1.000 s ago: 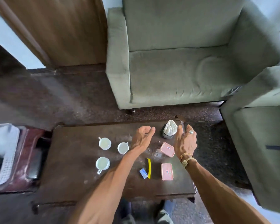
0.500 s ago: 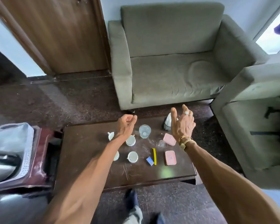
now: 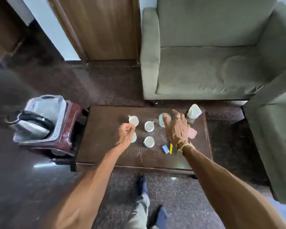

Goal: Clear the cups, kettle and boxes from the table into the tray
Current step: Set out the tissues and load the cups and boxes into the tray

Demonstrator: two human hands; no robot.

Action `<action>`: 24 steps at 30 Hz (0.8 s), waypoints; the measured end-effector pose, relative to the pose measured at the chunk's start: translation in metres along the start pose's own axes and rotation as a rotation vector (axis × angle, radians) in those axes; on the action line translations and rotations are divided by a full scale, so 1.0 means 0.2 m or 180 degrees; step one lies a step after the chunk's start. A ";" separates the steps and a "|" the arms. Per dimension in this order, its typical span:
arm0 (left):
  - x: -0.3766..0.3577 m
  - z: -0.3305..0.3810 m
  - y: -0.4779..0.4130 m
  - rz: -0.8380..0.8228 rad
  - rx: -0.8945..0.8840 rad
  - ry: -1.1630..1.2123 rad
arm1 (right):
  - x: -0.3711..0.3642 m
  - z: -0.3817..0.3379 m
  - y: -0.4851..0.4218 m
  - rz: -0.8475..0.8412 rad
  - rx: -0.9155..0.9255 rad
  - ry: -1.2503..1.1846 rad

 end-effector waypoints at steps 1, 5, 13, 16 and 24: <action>0.03 -0.03 0.02 0.0049 0.0017 -0.0056 | -0.01 -0.01 0.03 -0.0070 -0.0010 -0.0070; 0.13 -0.12 0.06 0.0192 0.0317 0.0130 | -0.09 -0.07 0.12 -0.0279 0.0069 -0.0084; 0.24 -0.22 -0.03 0.0190 0.0401 -0.0019 | -0.24 -0.19 0.19 -0.0550 0.0226 0.0157; 0.25 -0.25 -0.10 0.0077 0.0480 0.0023 | -0.32 -0.25 0.21 -0.0618 0.0165 0.0177; 0.27 -0.29 -0.33 -0.0230 0.0488 0.0009 | -0.50 -0.42 0.25 -0.0578 -0.0061 0.0255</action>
Point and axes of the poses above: each hand's wrist, its own y-axis away from the middle knuckle, its own x-axis out of the back of the hand, z = x × y, the point moved 1 cm from there along -y, towards the middle knuckle, and after that the axes turned 13 degrees about z, right-handed, at the moved point
